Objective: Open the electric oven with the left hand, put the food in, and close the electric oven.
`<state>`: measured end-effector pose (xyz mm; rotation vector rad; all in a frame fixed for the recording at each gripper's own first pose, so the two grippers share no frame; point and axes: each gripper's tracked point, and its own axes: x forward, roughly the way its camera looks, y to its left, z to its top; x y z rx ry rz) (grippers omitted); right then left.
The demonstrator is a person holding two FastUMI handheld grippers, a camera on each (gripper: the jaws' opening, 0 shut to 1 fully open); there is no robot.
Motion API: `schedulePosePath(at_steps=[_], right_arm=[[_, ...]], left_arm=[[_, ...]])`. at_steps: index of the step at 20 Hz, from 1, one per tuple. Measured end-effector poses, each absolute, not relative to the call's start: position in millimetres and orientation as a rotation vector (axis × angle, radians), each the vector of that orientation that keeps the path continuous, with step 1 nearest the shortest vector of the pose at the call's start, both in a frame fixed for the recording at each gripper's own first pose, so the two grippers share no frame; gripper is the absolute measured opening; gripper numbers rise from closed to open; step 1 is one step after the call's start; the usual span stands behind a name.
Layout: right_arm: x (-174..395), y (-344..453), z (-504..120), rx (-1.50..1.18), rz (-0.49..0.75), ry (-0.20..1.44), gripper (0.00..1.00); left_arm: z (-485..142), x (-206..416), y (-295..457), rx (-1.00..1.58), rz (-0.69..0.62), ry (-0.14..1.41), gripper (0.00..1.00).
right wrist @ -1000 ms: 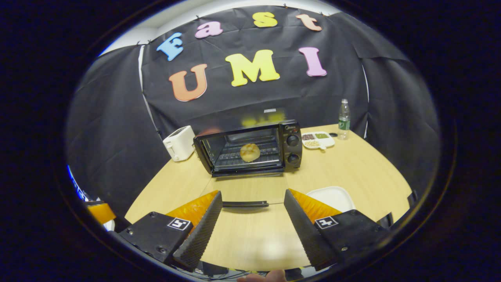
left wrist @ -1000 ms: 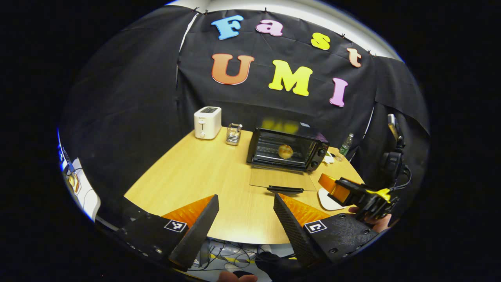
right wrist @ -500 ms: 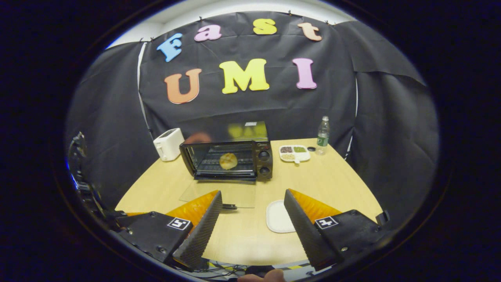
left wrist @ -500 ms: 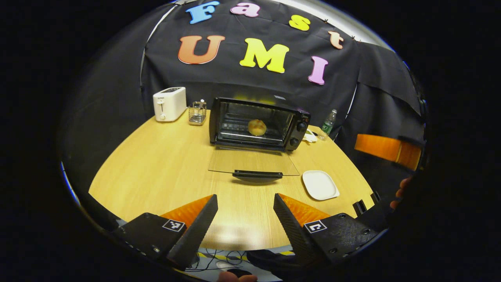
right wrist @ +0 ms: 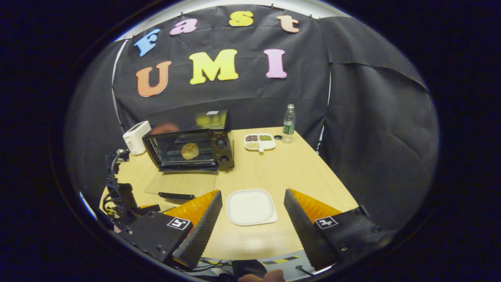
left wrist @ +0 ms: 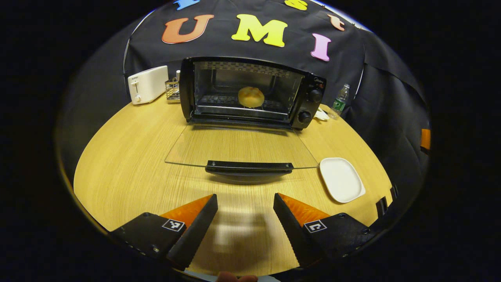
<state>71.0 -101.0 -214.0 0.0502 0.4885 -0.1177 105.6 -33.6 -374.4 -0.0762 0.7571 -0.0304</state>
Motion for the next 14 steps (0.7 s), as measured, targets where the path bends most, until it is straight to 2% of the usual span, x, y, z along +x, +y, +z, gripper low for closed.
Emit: schedulePosePath(at_steps=[5, 11, 12, 13, 14], right_arm=[[56.8, -143.2, -214.9, 0.100, -0.240, 0.512, 0.97], [31.1, -168.5, -195.5, 0.138, -0.342, 0.447, 0.97], [26.6, -171.9, -196.0, 0.143, -0.355, 0.443, 0.97], [24.9, -174.9, -196.7, 0.154, -0.365, 0.437, 0.97], [23.4, -177.2, -197.1, 0.168, -0.373, 0.438, 0.97]], left_arm=[[-395.7, 126.3, -37.0, -0.067, -0.003, 0.798, 0.95], [-399.2, 137.3, -32.8, 0.029, 0.006, 0.787, 0.94], [-396.4, 136.6, -32.7, 0.028, 0.004, 0.791, 0.84], [-392.9, 137.1, -34.1, 0.034, -0.002, 0.786, 0.94], [-387.3, 137.2, -34.6, 0.042, -0.008, 0.779, 0.94]])
